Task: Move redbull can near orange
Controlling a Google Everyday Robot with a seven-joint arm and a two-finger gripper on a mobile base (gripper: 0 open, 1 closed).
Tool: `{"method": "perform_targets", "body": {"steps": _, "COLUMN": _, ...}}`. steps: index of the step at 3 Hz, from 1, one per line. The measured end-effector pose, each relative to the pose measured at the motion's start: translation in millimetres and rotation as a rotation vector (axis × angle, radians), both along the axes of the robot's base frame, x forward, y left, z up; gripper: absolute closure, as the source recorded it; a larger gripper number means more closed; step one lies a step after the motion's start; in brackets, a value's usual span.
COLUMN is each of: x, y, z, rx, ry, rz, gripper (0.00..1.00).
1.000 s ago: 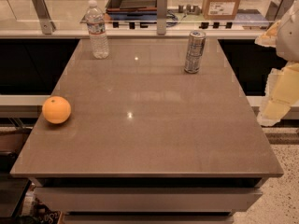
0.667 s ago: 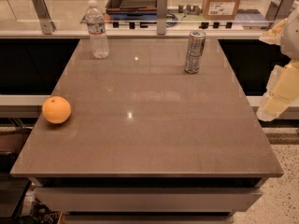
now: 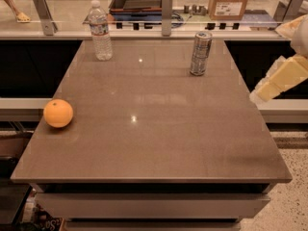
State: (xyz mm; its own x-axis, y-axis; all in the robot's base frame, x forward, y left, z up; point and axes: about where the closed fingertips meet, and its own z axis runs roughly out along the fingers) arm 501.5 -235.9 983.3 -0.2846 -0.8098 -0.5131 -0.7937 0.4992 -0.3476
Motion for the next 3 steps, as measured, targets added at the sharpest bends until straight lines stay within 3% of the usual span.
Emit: {"method": "perform_targets", "body": {"steps": 3, "x": 101, "y": 37, "z": -45, "rx": 0.405, "ry": -0.195, "rz": -0.154, "gripper": 0.00}}
